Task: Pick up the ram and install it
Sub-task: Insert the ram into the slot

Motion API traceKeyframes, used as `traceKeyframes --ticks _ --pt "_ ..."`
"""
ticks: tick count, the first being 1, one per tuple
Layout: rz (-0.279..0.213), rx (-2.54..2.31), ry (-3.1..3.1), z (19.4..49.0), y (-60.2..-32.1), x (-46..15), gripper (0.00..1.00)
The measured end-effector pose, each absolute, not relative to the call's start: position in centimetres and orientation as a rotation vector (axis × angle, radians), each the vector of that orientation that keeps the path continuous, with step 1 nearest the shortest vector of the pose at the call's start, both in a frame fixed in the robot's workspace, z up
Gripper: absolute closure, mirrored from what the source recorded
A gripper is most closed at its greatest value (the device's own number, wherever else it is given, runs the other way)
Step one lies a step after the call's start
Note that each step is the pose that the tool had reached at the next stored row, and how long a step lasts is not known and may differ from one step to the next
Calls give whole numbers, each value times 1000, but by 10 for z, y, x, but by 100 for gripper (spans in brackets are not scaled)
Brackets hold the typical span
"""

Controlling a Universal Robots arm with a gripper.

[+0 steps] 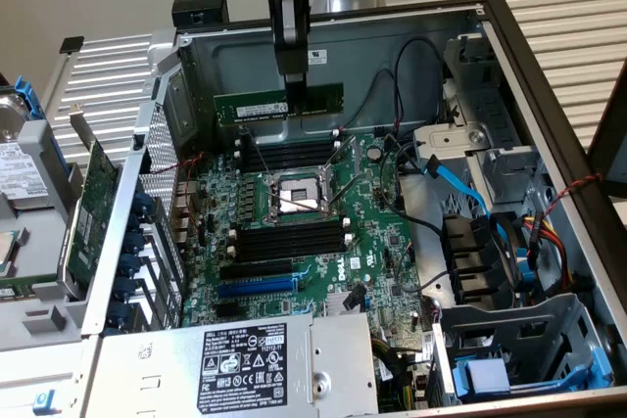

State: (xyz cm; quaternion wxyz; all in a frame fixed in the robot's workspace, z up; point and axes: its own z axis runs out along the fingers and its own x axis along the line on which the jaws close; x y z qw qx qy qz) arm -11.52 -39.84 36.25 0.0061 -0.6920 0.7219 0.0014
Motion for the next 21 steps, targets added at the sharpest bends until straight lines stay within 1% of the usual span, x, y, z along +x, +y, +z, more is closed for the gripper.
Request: traceKeyframes --ticks 14,21 --pt "-1 -2128 2290 340 -398 -118 87" --pt "6 -2121 2291 329 -399 -118 87"
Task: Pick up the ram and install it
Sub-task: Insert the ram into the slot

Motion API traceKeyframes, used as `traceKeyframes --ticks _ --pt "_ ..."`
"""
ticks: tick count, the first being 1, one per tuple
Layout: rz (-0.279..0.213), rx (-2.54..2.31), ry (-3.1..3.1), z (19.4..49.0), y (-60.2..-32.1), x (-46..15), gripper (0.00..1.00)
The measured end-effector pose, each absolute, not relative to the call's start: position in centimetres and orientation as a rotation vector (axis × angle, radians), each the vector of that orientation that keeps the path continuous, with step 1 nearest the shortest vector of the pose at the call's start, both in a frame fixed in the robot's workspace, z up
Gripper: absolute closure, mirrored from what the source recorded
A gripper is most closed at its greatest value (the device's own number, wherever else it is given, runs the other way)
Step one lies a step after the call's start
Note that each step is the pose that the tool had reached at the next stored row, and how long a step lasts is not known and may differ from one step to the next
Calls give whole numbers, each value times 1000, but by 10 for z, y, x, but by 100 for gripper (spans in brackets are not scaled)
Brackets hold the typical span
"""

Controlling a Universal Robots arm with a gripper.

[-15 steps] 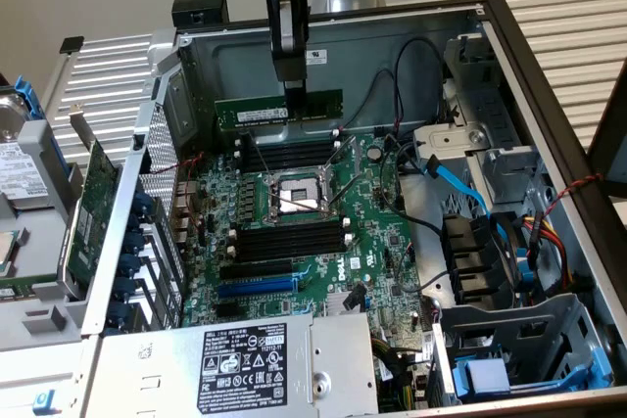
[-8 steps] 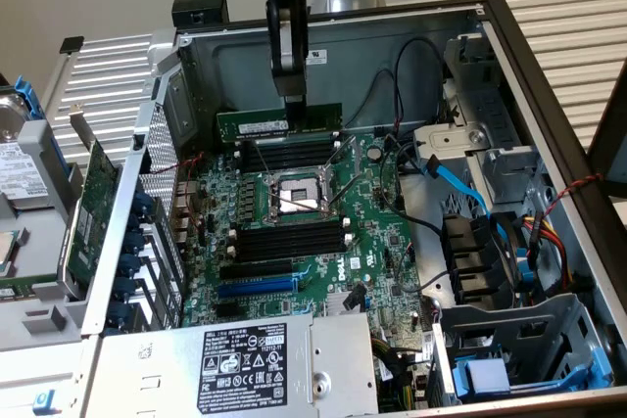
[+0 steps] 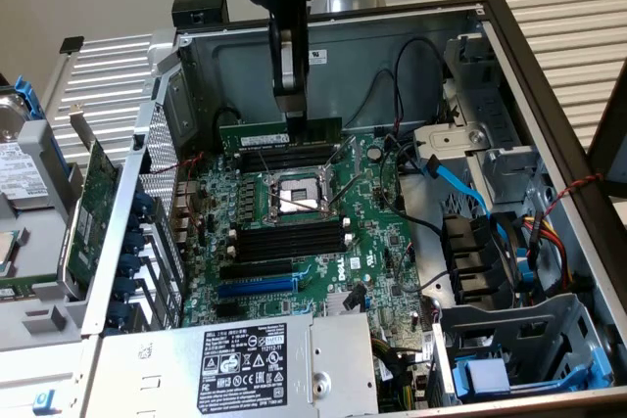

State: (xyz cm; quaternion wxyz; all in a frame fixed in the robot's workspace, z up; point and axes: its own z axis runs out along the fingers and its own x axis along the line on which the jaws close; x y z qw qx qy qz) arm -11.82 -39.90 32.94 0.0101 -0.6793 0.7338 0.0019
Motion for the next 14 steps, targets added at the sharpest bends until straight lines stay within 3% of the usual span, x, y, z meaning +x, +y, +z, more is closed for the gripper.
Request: traceKeyframes --ticks 14 --pt "19 -2126 2276 314 -406 -119 87"
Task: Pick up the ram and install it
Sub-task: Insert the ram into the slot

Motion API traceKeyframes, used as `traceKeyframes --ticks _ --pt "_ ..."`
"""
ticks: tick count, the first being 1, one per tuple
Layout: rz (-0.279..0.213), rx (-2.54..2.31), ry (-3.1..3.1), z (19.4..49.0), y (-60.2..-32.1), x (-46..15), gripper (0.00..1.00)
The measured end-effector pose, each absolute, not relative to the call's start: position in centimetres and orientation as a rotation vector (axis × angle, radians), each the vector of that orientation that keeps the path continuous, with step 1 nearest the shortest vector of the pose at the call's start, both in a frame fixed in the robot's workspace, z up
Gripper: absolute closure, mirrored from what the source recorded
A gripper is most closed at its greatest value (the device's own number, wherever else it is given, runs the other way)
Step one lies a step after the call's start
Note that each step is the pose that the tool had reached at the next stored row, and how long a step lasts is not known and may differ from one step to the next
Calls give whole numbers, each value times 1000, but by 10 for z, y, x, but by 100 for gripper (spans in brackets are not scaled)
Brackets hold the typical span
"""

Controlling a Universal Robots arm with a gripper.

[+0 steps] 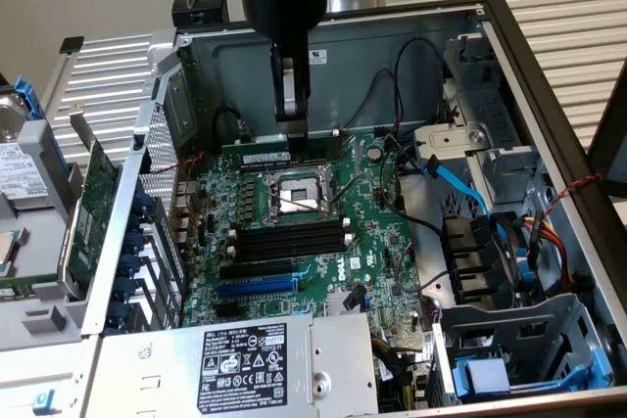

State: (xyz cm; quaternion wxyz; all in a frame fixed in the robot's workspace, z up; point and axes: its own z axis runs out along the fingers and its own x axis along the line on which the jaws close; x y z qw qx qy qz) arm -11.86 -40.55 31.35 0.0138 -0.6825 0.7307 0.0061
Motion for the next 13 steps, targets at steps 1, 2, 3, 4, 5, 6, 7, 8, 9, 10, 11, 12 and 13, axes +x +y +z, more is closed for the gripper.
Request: traceKeyframes --ticks 1,2,3,4,5,6,7,8,9,10,11,12,13 --pt "19 -2130 2272 313 -406 -119 87" --pt "19 -2134 2268 312 -406 -119 87" --pt "19 -2136 2266 312 -406 -119 87" --pt "19 -2136 2266 311 -406 -119 87" --pt "19 -2136 2266 310 -406 -119 87" --pt "19 -2136 2266 309 -406 -119 87" --pt "19 -2137 2266 308 -406 -119 87" --pt "18 -2137 2266 307 -406 -119 87" --pt "17 -2138 2267 306 -406 -119 87" --pt "15 -2139 2268 306 -406 -119 87" --pt "11 -2141 2271 305 -406 -119 87" --pt "8 -2144 2273 305 -406 -119 87" --pt "5 -2146 2275 304 -406 -119 87"
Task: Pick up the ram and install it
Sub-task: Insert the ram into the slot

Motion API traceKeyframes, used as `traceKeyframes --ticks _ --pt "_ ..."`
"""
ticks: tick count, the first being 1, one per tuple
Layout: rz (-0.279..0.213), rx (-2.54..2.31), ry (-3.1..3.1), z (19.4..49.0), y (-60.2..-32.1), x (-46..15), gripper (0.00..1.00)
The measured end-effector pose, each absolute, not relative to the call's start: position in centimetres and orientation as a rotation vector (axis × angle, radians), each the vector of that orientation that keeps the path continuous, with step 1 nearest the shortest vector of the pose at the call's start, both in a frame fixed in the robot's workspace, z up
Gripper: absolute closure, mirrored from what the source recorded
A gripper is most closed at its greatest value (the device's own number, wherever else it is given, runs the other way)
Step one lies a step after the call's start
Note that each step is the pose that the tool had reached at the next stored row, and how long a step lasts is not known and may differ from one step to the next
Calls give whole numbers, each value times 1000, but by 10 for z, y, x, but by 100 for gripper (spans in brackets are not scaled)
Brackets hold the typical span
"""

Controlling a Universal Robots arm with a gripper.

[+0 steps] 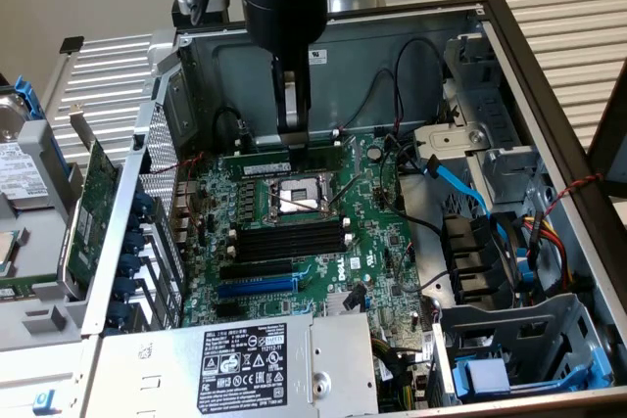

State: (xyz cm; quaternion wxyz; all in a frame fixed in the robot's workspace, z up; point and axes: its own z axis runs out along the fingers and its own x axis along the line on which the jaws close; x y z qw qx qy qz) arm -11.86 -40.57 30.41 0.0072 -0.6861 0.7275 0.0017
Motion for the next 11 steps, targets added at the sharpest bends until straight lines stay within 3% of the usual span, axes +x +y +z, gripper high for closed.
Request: traceKeyframes --ticks 11 --pt "16 -2140 2269 292 -408 -119 87"
